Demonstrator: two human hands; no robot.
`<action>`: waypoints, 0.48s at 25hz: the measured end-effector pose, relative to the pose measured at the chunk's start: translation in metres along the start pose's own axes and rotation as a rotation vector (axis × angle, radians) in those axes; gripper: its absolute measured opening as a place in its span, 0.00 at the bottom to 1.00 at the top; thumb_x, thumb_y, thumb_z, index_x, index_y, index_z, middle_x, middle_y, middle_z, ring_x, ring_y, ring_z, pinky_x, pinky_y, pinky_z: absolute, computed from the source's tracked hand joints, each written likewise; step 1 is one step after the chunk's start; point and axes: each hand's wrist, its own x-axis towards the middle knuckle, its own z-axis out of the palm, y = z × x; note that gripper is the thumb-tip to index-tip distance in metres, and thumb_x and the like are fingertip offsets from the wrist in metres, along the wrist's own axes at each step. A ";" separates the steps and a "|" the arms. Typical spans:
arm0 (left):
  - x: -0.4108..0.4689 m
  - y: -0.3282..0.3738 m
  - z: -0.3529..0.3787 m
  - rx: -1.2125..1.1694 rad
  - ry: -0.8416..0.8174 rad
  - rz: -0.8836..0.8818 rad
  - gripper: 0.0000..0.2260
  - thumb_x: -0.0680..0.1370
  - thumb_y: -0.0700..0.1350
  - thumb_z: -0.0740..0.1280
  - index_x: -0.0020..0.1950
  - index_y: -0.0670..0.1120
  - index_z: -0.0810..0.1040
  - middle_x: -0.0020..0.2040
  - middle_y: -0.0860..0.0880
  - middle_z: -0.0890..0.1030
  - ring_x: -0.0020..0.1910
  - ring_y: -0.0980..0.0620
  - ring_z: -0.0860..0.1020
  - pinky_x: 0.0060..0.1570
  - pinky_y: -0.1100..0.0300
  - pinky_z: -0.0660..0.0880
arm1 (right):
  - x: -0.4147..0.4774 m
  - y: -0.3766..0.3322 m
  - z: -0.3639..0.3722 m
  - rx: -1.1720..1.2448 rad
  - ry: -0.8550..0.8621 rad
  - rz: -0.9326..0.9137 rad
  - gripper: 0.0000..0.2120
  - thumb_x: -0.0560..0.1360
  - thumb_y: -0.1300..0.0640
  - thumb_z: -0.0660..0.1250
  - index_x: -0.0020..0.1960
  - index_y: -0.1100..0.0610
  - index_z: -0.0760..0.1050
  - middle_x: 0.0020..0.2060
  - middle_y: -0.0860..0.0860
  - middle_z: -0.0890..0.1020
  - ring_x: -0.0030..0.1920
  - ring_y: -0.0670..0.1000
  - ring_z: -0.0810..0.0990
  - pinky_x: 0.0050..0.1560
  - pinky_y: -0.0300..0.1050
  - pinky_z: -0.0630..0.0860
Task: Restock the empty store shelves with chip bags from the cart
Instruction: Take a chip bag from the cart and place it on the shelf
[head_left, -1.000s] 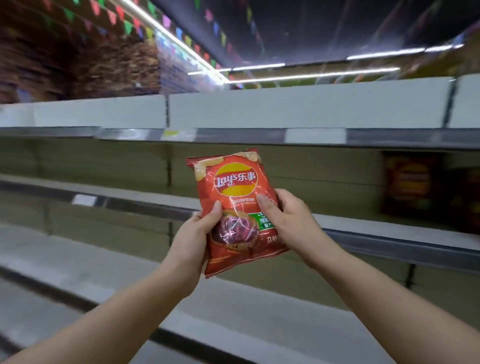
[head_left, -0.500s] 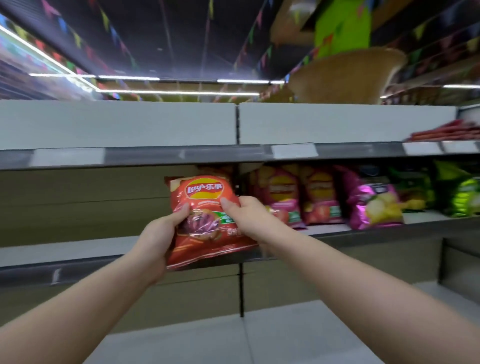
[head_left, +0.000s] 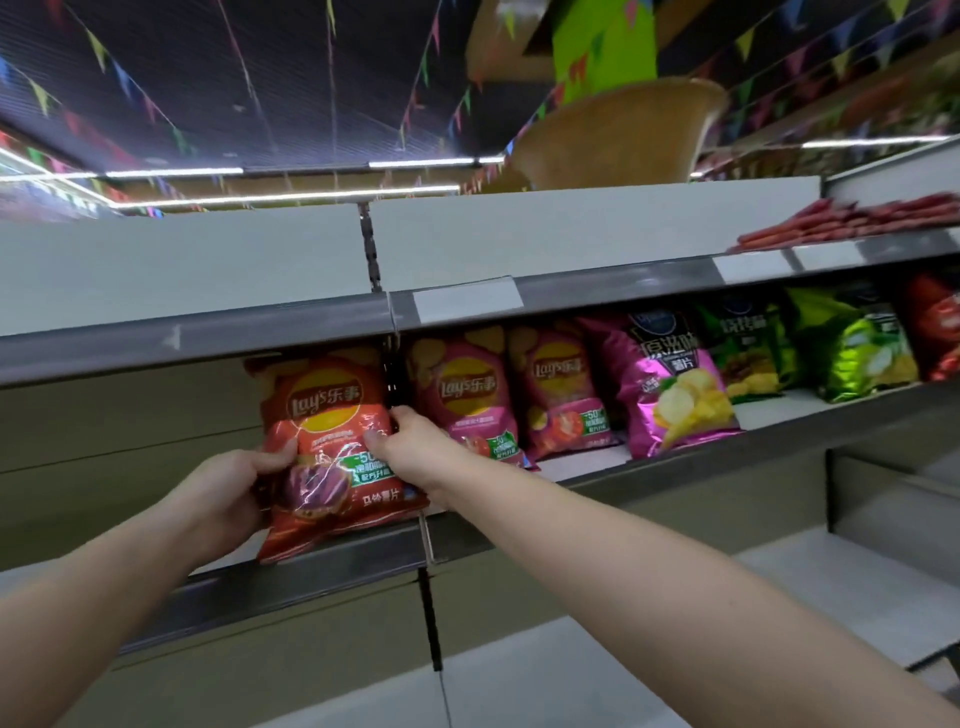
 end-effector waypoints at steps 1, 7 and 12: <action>0.009 0.001 -0.004 0.006 0.010 -0.003 0.12 0.79 0.39 0.62 0.61 0.37 0.72 0.45 0.40 0.79 0.43 0.44 0.78 0.41 0.51 0.72 | 0.007 -0.001 0.004 -0.033 -0.002 0.015 0.22 0.79 0.53 0.59 0.70 0.59 0.61 0.63 0.59 0.73 0.58 0.58 0.75 0.50 0.52 0.77; 0.061 0.008 -0.012 -0.047 0.028 -0.015 0.14 0.79 0.34 0.59 0.65 0.41 0.71 0.51 0.39 0.78 0.49 0.41 0.76 0.50 0.44 0.72 | 0.061 -0.010 0.023 0.093 0.082 0.233 0.19 0.80 0.65 0.54 0.70 0.67 0.63 0.68 0.63 0.68 0.67 0.61 0.68 0.62 0.46 0.68; 0.088 -0.002 -0.003 -0.034 -0.080 0.017 0.16 0.78 0.29 0.56 0.61 0.42 0.71 0.50 0.40 0.79 0.47 0.41 0.77 0.42 0.46 0.73 | 0.088 -0.001 0.024 -0.234 0.158 0.142 0.20 0.81 0.66 0.49 0.72 0.67 0.56 0.71 0.64 0.62 0.71 0.62 0.62 0.64 0.41 0.64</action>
